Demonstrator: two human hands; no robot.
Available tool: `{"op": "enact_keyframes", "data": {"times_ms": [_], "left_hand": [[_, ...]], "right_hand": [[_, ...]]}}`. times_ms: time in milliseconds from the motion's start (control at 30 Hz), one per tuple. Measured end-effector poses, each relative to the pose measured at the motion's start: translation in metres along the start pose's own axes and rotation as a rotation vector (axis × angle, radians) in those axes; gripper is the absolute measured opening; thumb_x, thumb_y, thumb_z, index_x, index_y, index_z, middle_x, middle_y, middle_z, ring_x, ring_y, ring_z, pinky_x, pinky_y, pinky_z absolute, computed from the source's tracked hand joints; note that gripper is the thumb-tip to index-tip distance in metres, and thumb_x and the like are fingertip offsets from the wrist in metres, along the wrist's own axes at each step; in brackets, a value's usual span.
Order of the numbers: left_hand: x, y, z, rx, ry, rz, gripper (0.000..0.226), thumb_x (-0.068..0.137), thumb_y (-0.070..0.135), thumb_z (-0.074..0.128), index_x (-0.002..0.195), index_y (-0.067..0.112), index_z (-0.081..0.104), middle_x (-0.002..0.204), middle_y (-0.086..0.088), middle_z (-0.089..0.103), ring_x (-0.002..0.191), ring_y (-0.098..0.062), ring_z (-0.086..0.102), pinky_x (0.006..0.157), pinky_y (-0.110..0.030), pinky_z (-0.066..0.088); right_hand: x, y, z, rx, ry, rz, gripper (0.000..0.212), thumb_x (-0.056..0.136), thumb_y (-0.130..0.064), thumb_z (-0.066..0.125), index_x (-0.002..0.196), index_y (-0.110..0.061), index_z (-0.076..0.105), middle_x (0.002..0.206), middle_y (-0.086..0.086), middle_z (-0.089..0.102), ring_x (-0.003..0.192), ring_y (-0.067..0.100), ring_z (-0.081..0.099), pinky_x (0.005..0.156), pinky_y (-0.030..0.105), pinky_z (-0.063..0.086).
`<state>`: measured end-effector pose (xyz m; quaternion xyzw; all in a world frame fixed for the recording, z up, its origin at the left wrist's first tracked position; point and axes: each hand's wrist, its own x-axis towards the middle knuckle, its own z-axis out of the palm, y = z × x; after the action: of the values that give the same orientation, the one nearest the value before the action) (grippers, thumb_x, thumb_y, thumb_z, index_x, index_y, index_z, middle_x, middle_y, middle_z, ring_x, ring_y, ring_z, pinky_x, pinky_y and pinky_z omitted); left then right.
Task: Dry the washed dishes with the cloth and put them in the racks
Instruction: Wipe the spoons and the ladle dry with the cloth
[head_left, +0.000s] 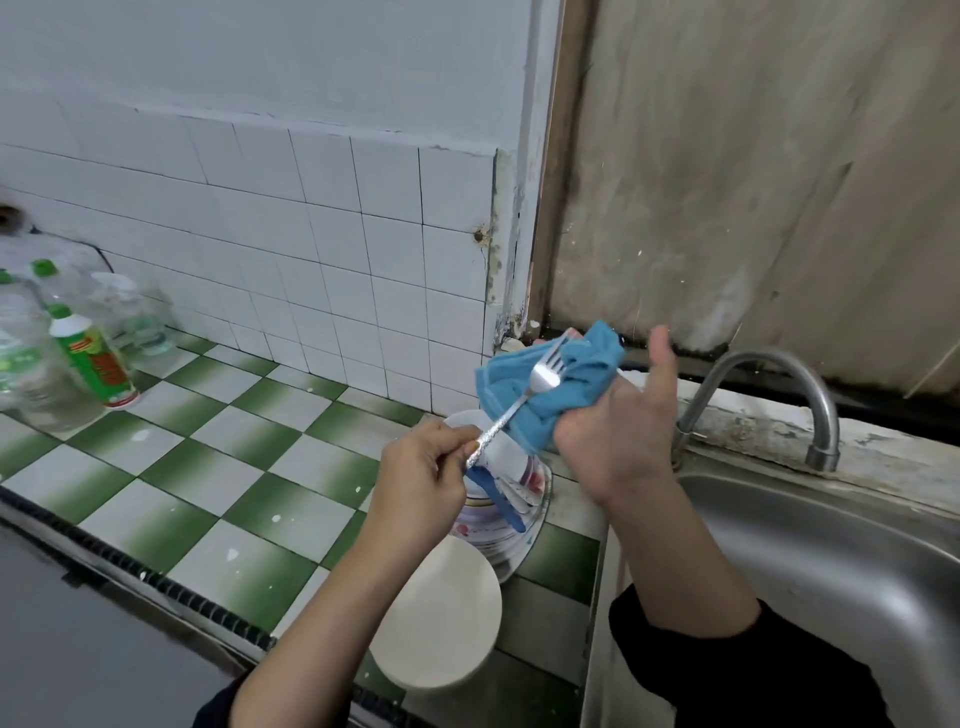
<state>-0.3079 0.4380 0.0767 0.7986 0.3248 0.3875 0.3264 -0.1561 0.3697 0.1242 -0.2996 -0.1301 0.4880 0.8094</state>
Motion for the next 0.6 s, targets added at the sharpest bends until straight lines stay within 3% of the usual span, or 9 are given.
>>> {"op": "enact_keyframes", "data": {"times_ms": [67, 167, 233, 300, 400, 433, 500, 600], "left_hand": [[0.004, 0.001, -0.001, -0.009, 0.021, -0.009, 0.024, 0.087, -0.006, 0.061, 0.09, 0.01, 0.078, 0.068, 0.001, 0.056, 0.067, 0.001, 0.051, 0.059, -0.007, 0.036], [0.006, 0.005, -0.001, 0.0, 0.013, 0.038, 0.025, 0.086, -0.007, 0.062, 0.089, 0.012, 0.078, 0.067, 0.003, 0.054, 0.065, 0.002, 0.05, 0.059, -0.007, 0.034], [0.005, 0.006, 0.001, 0.042, -0.01, 0.093, 0.025, 0.085, -0.008, 0.062, 0.088, 0.012, 0.078, 0.065, 0.011, 0.049, 0.067, 0.007, 0.05, 0.061, -0.005, 0.033], [0.002, 0.006, 0.004, 0.078, -0.028, 0.134, 0.026, 0.083, -0.007, 0.061, 0.087, 0.013, 0.078, 0.064, 0.016, 0.045, 0.07, 0.01, 0.048, 0.062, -0.002, 0.032], [0.002, 0.01, 0.006, 0.084, -0.053, 0.142, 0.024, 0.084, 0.005, 0.055, 0.087, 0.012, 0.078, 0.064, 0.015, 0.044, 0.064, 0.004, 0.049, 0.06, -0.003, 0.031], [0.003, 0.013, 0.007, 0.089, -0.064, 0.144, 0.024, 0.084, 0.009, 0.054, 0.088, 0.012, 0.077, 0.065, 0.013, 0.045, 0.062, 0.001, 0.048, 0.059, -0.007, 0.031], [0.007, 0.02, 0.008, 0.125, -0.075, 0.15, 0.022, 0.087, 0.006, 0.056, 0.089, 0.011, 0.077, 0.068, 0.005, 0.049, 0.061, -0.01, 0.046, 0.057, -0.015, 0.029], [0.015, 0.025, 0.007, 0.174, -0.065, 0.178, 0.024, 0.088, -0.001, 0.057, 0.096, 0.008, 0.077, 0.067, 0.002, 0.046, 0.062, -0.012, 0.044, 0.056, -0.01, 0.03]], "right_hand": [[-0.002, 0.003, -0.002, 0.065, -0.06, 0.069, 0.068, 0.066, -0.056, 0.073, 0.11, -0.008, 0.054, 0.095, 0.007, 0.064, 0.101, 0.015, 0.058, 0.107, 0.032, 0.038], [-0.007, 0.027, -0.006, -0.102, 0.051, 0.009, 0.04, 0.097, -0.031, 0.048, 0.121, 0.0, 0.056, 0.107, 0.016, 0.068, 0.106, 0.025, 0.064, 0.1, 0.04, 0.048], [-0.009, 0.038, -0.008, -0.225, 0.11, -0.059, 0.033, 0.099, -0.016, 0.049, 0.124, 0.005, 0.052, 0.113, 0.022, 0.064, 0.11, 0.034, 0.062, 0.1, 0.048, 0.049], [-0.005, 0.039, -0.01, -0.296, 0.161, -0.106, 0.021, 0.095, -0.007, 0.055, 0.114, 0.003, 0.056, 0.104, 0.018, 0.065, 0.101, 0.032, 0.065, 0.095, 0.048, 0.053], [0.005, 0.029, -0.012, -0.416, 0.343, -0.23, 0.009, 0.09, -0.008, 0.066, 0.097, -0.005, 0.062, 0.088, 0.008, 0.07, 0.08, 0.022, 0.07, 0.07, 0.036, 0.06], [0.009, 0.025, -0.012, -0.462, 0.391, -0.287, 0.008, 0.088, -0.011, 0.07, 0.092, -0.009, 0.063, 0.086, 0.006, 0.07, 0.08, 0.022, 0.07, 0.067, 0.036, 0.06], [0.02, 0.016, -0.013, -0.509, 0.447, -0.381, 0.011, 0.085, -0.015, 0.074, 0.085, -0.015, 0.063, 0.086, 0.004, 0.07, 0.086, 0.026, 0.07, 0.075, 0.042, 0.06], [0.026, 0.016, -0.012, -0.526, 0.466, -0.389, 0.012, 0.086, -0.02, 0.074, 0.088, -0.018, 0.063, 0.093, 0.005, 0.07, 0.092, 0.028, 0.07, 0.082, 0.048, 0.059]]}}
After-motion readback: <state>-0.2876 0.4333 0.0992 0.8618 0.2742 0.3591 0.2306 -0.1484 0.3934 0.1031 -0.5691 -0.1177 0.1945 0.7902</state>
